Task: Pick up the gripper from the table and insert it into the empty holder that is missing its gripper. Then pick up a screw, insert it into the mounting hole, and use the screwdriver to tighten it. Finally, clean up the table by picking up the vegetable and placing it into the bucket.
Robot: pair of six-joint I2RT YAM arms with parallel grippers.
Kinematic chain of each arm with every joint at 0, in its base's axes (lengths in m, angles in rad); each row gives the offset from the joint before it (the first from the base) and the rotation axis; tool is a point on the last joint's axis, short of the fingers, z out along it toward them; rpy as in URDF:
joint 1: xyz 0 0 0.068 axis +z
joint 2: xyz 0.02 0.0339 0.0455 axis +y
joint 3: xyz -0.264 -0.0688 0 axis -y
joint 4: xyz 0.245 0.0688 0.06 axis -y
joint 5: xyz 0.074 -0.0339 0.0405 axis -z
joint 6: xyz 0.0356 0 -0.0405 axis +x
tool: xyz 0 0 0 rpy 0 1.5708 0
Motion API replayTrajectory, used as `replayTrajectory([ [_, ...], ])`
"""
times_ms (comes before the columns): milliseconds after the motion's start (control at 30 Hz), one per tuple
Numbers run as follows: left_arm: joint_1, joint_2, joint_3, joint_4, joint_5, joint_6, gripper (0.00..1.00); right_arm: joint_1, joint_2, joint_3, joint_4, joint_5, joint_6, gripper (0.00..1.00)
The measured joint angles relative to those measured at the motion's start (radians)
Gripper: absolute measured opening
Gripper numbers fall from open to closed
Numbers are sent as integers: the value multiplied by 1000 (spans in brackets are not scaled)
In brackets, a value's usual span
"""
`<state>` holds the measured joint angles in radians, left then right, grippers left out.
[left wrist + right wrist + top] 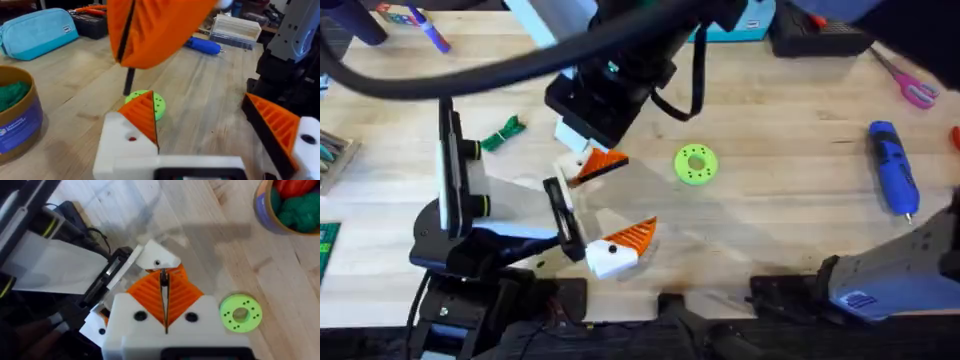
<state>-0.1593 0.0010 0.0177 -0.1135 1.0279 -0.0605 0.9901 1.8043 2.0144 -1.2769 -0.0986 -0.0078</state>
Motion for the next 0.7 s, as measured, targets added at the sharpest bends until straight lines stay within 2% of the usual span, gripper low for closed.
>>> replayTrajectory([
  [700, 0, 0, 0, 0, 0, 0, 992, 2, 53, 0, -25, -53, 30, 13],
])
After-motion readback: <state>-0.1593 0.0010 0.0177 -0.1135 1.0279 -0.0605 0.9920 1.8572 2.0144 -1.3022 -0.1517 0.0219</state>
